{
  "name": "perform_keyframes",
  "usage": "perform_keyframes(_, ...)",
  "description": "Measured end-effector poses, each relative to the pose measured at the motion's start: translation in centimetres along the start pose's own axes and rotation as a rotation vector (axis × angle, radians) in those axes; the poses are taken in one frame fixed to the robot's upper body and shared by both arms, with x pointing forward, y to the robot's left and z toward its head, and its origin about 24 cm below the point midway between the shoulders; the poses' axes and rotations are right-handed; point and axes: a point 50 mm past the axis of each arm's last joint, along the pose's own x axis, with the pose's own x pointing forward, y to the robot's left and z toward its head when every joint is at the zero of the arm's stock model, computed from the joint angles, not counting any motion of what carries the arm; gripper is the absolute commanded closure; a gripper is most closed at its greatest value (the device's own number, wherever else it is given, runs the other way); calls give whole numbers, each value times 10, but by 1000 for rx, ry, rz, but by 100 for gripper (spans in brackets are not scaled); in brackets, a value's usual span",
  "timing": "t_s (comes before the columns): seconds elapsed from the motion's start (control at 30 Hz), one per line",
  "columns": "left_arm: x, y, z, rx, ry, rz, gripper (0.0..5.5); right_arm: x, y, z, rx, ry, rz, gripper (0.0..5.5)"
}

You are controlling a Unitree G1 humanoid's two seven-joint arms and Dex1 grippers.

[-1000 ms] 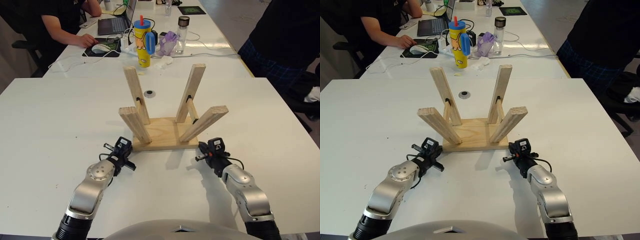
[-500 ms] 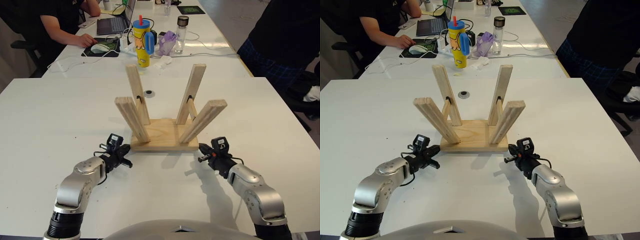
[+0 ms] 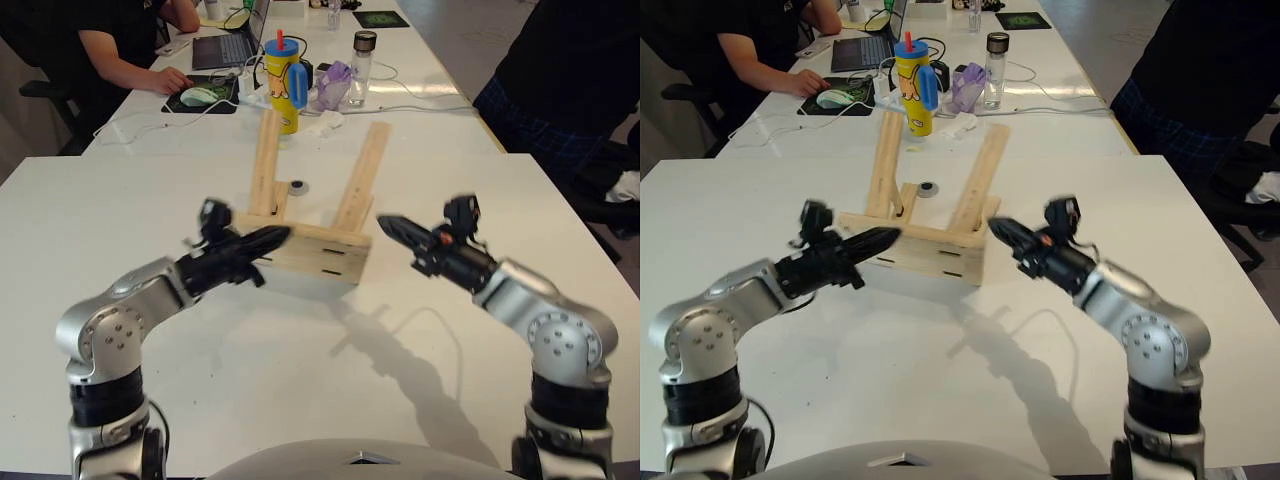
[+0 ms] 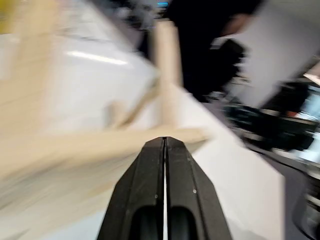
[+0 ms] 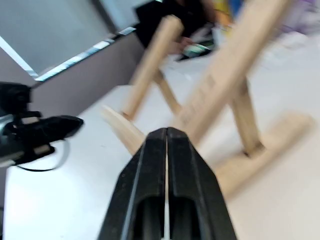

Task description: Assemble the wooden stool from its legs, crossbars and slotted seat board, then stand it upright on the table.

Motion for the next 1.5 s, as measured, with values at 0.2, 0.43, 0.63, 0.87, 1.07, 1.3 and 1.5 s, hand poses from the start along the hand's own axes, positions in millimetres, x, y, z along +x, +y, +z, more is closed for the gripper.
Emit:
perform_keyframes(0.2, -21, 1, -16, 44, 158, 22, 445, -28, -60, -31, -76, 115, -389, 482)
perform_keyframes(0.43, -59, 21, 10, 154, 177, 117, 346, -41, -74, -42, -47, 83, -440, 378)
perform_keyframes(0.63, -87, 54, 29, 339, 227, 282, 317, -32, -7, -78, -198, 382, 91, 332)
perform_keyframes(0.87, -83, 59, 22, 324, 242, 237, 317, -32, -16, -82, -269, 393, 143, 243)
perform_keyframes(1.07, -80, 51, -5, 161, 337, 114, 317, -5, -20, -87, -270, 341, 228, 154)
perform_keyframes(1.3, -79, 39, -32, 41, 451, 24, 317, 19, -21, -95, -261, 308, 252, 58)
perform_keyframes(1.5, -75, 35, -48, -8, 485, -14, 317, 37, -22, -97, -257, 256, 263, 119)
